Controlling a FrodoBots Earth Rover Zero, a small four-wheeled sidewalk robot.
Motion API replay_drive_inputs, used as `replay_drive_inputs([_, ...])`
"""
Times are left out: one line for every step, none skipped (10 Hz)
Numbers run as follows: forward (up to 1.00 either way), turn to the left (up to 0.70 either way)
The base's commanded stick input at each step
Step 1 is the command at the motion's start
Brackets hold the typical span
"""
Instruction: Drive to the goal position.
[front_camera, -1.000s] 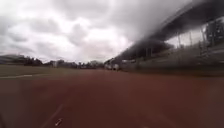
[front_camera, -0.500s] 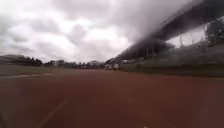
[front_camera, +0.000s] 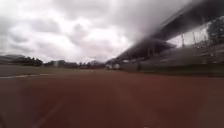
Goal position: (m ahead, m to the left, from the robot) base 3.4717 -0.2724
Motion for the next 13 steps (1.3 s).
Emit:
replay_drive_inputs([0.7, 0.0])
replay_drive_inputs([0.7, 0.0])
replay_drive_inputs([0.7, 0.0])
replay_drive_inputs([0.7, 0.0])
replay_drive_inputs([0.7, 0.0])
replay_drive_inputs([0.7, 0.0])
replay_drive_inputs([0.7, 0.0])
replay_drive_inputs([0.7, 0.0])
replay_drive_inputs([0.7, 0.0])
replay_drive_inputs([0.7, 0.0])
replay_drive_inputs([0.7, 0.0])
replay_drive_inputs([0.7, 0.0])
replay_drive_inputs([0.7, 0.0])
